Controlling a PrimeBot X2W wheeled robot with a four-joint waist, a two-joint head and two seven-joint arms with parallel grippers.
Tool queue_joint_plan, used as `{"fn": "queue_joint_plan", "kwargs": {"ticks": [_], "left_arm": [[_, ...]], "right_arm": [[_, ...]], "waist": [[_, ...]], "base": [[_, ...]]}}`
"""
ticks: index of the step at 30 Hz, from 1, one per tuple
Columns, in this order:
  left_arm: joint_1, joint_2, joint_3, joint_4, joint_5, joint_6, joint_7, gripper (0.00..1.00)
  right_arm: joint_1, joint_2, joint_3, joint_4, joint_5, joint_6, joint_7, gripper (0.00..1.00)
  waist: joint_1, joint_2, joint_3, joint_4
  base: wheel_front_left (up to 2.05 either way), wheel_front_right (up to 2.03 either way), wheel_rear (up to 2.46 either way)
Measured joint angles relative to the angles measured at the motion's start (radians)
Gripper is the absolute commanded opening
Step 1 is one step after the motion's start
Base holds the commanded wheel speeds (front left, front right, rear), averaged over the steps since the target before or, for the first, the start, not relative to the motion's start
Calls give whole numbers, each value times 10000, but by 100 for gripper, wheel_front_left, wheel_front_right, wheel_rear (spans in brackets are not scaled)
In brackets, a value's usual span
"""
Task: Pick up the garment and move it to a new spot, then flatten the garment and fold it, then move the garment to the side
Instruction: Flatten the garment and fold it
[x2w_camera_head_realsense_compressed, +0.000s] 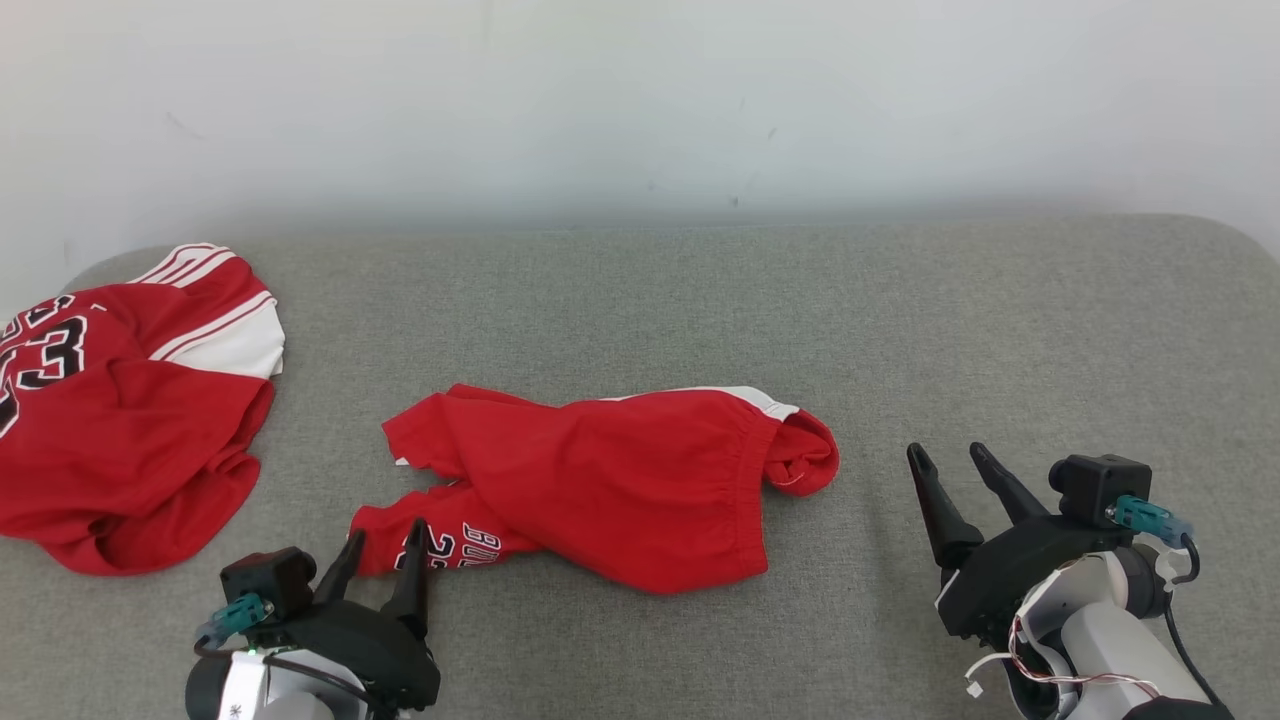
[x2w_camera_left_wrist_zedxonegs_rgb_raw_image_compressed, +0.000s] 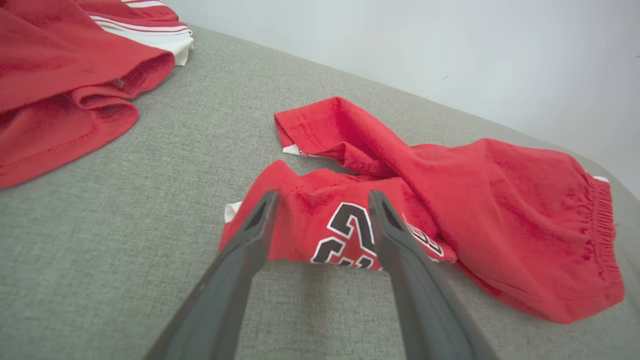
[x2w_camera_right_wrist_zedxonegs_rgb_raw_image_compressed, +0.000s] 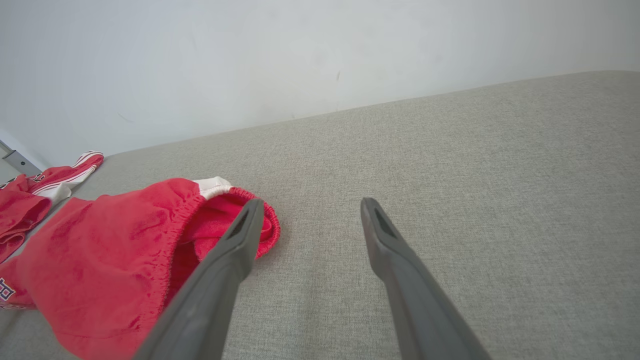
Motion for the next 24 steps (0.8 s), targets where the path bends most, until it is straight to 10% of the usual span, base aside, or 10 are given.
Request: {"fn": "queue_joint_plan", "kwargs": {"ticks": [24], "left_arm": [[-1357,40,-343,-719,389,-40,696,100]], "right_arm": [[-1075,711,1037,341,98,86,489,100]], "waist": [[2,1,251,539]], "base": [[0,0,0]]}}
